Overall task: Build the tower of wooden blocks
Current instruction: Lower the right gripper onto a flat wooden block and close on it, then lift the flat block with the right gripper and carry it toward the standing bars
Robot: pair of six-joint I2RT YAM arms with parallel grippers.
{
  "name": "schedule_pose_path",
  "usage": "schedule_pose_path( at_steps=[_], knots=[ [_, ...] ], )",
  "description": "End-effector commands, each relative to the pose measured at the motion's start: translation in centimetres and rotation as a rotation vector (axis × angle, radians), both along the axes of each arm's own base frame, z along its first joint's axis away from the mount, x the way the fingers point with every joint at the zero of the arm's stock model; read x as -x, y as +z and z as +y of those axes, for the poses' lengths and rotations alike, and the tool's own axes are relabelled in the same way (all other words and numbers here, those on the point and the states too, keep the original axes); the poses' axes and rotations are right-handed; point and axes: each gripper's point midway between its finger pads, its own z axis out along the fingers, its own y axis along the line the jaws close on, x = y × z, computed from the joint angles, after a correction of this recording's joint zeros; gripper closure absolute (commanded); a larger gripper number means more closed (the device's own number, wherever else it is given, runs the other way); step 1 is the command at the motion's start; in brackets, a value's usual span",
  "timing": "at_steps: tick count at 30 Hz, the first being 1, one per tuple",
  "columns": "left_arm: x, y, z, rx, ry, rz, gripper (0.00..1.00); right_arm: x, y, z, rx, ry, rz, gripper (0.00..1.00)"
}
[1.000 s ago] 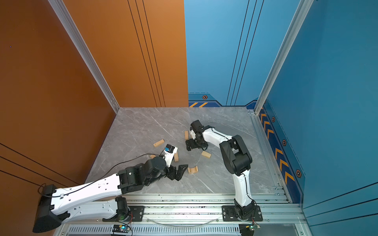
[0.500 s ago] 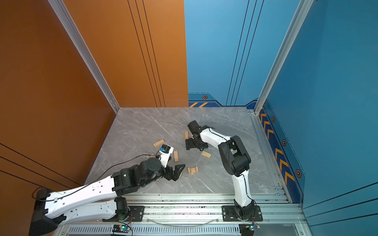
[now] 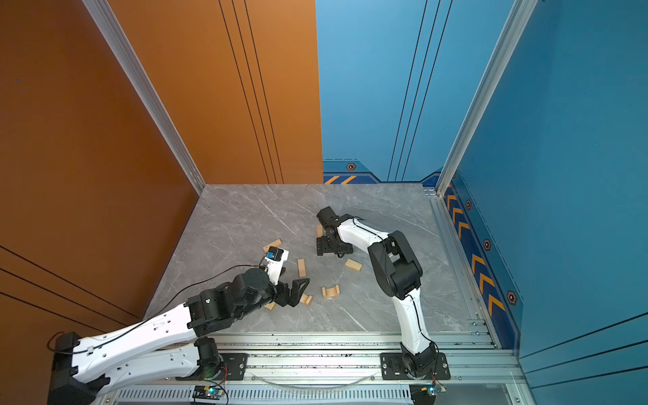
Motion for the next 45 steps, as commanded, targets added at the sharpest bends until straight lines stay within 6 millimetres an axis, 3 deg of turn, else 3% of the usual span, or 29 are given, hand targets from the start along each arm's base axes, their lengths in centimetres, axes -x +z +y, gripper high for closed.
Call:
schedule_pose_path(
  at_steps=[1,20,34,45],
  knots=[
    [0.2,-0.5,0.3,0.004,-0.012,0.023,0.02,0.5,-1.1,-0.8,0.066,-0.03,0.035,0.11],
    [-0.1,-0.5,1.8,0.03,-0.008,0.04,0.02,0.5,-1.3,-0.7,0.104,-0.12,0.033,0.1],
    [-0.3,-0.7,2.6,0.041,-0.01,0.053,0.02,0.1,-1.4,-1.4,0.137,-0.161,0.029,0.29],
    [-0.5,-0.6,2.6,0.055,-0.022,0.066,0.02,0.8,-0.2,-2.0,0.161,-0.192,0.023,0.12]
  ],
)
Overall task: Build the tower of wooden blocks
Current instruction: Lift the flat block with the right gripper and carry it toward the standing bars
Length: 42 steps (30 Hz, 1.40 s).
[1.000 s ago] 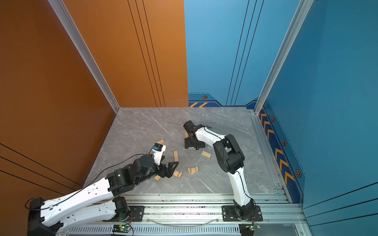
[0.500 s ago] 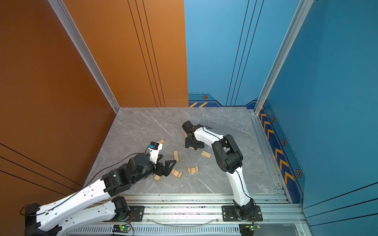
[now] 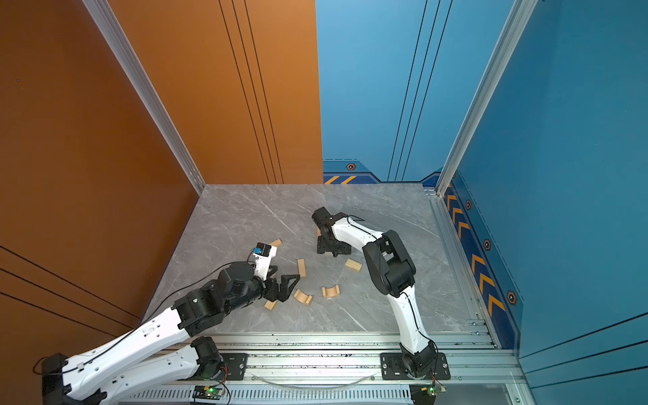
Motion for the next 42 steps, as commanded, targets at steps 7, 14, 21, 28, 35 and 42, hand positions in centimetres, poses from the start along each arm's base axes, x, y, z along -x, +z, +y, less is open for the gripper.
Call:
schedule_pose_path(
  at_steps=[7,14,21,28,35,42],
  knots=[
    [0.3,-0.4,0.1,-0.003,-0.036,0.021,0.02,1.2,0.9,-1.0,0.05,-0.065,0.005,0.1],
    [0.5,-0.2,0.4,0.001,-0.04,0.021,0.02,1.0,1.1,-0.4,0.016,-0.087,-0.006,0.11],
    [0.7,-0.1,1.0,0.002,-0.032,0.021,0.02,1.0,0.6,-0.4,0.017,-0.095,0.0,0.17],
    [0.7,-0.1,1.2,0.006,-0.03,0.025,0.02,1.0,0.7,-0.5,0.014,-0.087,0.004,0.35],
    [0.5,0.0,1.5,-0.005,-0.022,0.017,0.02,1.0,2.5,-0.1,-0.005,-0.054,-0.022,0.39],
    [0.0,-0.1,2.0,-0.015,0.003,0.02,0.02,0.0,5.3,0.6,-0.01,-0.004,-0.063,0.41]
  ],
)
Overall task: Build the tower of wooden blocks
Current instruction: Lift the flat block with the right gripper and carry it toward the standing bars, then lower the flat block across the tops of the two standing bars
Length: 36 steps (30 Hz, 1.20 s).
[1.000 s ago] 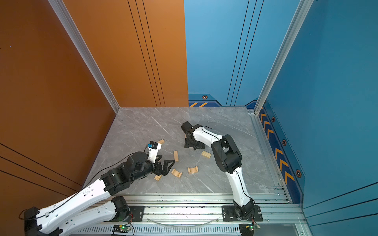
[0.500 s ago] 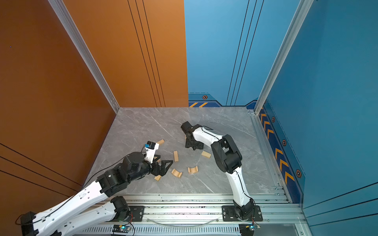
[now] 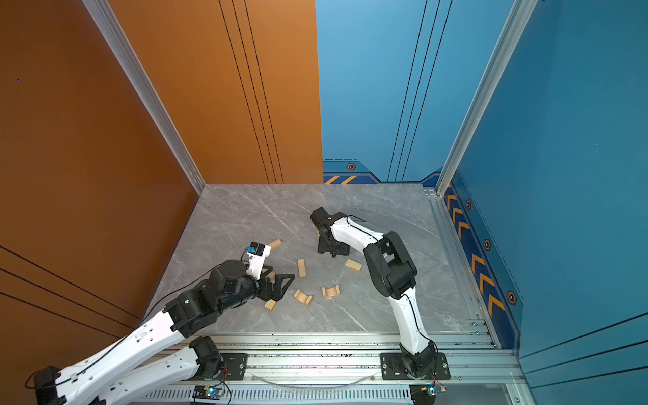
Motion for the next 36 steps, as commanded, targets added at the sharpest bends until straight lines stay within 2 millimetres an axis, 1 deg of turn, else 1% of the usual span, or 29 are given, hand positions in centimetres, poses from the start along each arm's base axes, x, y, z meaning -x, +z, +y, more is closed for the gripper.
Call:
schedule_pose_path(
  at_steps=[1,2,3,5,11,19,23,26,36],
  knots=[
    [-0.1,-0.3,0.4,-0.019,0.003,0.004,0.02,-0.6,4.0,0.6,-0.012,0.048,-0.056,0.41],
    [-0.2,-0.2,0.4,-0.017,0.006,0.004,0.02,-0.7,4.2,0.7,-0.012,0.055,-0.058,0.41],
    [-0.3,-0.2,0.4,-0.017,0.008,0.004,0.02,-1.3,5.1,1.2,-0.024,0.062,-0.077,0.41],
    [-0.5,-0.1,0.3,-0.018,0.011,0.004,0.02,-2.0,5.8,1.6,-0.029,0.073,-0.091,0.41],
    [-1.3,0.0,-0.2,-0.028,0.018,0.009,0.02,-4.1,6.5,2.4,-0.034,0.102,-0.101,0.41],
    [-2.9,0.0,-0.9,-0.057,0.028,0.019,0.02,-7.0,6.1,2.6,-0.048,0.114,-0.101,0.41],
    [-3.9,-0.1,-1.5,-0.065,0.03,0.03,0.02,-8.5,6.0,2.1,-0.045,0.117,-0.109,0.4],
    [-4.6,-0.3,-1.8,-0.071,0.031,0.039,0.02,-9.3,5.6,1.7,-0.044,0.117,-0.109,0.4],
    [-6.1,-1.1,-2.8,-0.077,0.029,0.066,0.02,-10.4,3.7,2.0,-0.056,0.142,-0.089,0.4]
  ],
)
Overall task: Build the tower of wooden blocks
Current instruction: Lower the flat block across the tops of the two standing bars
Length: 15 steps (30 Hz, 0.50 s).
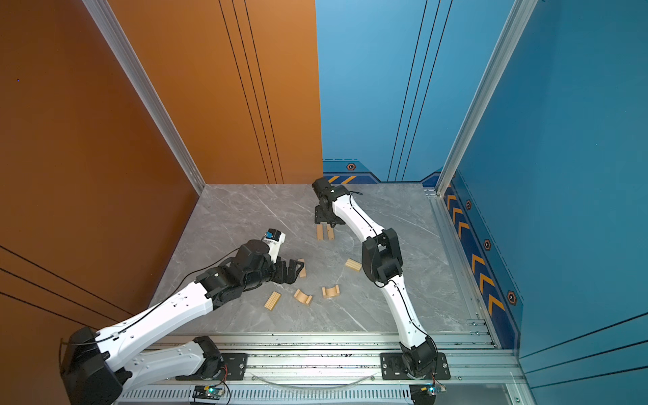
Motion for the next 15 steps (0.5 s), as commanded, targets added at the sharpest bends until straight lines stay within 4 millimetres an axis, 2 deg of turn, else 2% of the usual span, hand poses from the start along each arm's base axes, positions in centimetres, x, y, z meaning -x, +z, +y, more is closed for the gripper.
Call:
schedule_pose_path(
  at_steps=[1,15],
  knots=[
    [-0.8,1.6,-0.8,0.031,-0.023,-0.031,0.02,0.4,-1.6,0.1,0.02,0.032,0.047,0.4],
    [-1.6,1.0,-0.7,0.029,-0.016,-0.012,0.02,-0.1,-2.8,1.3,0.011,0.063,0.049,0.37]
  ],
)
